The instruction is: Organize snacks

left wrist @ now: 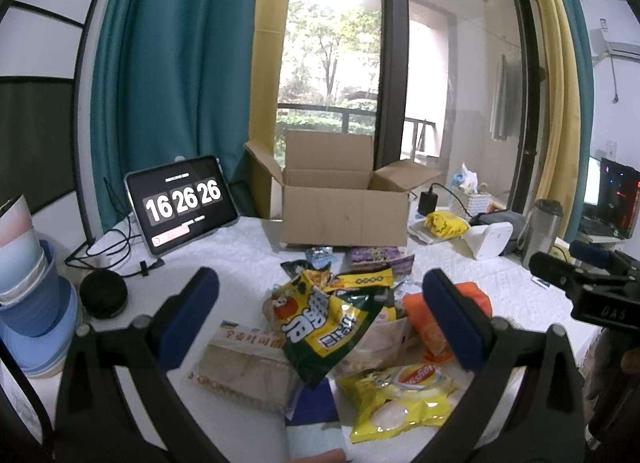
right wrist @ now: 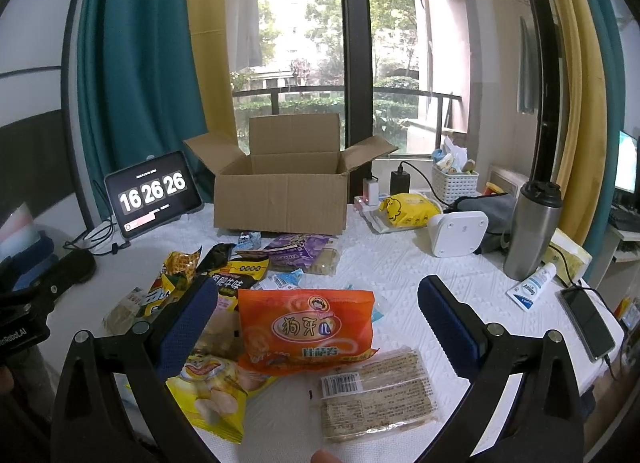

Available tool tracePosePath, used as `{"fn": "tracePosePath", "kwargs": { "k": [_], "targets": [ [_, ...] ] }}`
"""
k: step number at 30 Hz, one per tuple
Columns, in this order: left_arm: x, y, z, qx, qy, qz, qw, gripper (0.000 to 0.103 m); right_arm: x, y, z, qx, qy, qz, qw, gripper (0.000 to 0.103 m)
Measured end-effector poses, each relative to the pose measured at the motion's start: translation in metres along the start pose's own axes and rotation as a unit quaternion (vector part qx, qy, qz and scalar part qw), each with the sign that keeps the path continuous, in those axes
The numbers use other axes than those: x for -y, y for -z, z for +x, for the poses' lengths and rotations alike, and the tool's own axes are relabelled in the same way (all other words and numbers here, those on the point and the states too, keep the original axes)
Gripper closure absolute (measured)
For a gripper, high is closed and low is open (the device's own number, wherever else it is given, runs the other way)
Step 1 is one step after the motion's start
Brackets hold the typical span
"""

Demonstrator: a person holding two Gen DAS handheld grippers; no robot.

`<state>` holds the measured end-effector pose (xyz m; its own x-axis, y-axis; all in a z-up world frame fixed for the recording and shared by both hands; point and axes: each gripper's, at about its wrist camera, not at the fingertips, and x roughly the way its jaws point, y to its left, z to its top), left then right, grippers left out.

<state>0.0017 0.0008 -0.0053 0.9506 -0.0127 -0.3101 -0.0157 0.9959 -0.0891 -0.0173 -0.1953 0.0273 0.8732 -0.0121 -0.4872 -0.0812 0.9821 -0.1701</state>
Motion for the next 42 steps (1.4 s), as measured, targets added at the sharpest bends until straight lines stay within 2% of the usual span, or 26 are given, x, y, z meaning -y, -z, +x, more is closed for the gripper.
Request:
{"fn": "tracePosePath", "kwargs": {
  "k": [34,42],
  "targets": [
    [0.0021,0.0006,-0.0009,-0.001,0.004,-0.003,1.0,0.0,0.0029,0.0035,0.0011,-0.002,-0.004,0.006,1.0,0.0],
    [0.0054,0.0037,0.0057,-0.015,0.018,-0.009,0.9997,0.0,0.0039,0.0088,0.0038,-0.007,-0.006,0.01,1.0,0.0]
  ]
}}
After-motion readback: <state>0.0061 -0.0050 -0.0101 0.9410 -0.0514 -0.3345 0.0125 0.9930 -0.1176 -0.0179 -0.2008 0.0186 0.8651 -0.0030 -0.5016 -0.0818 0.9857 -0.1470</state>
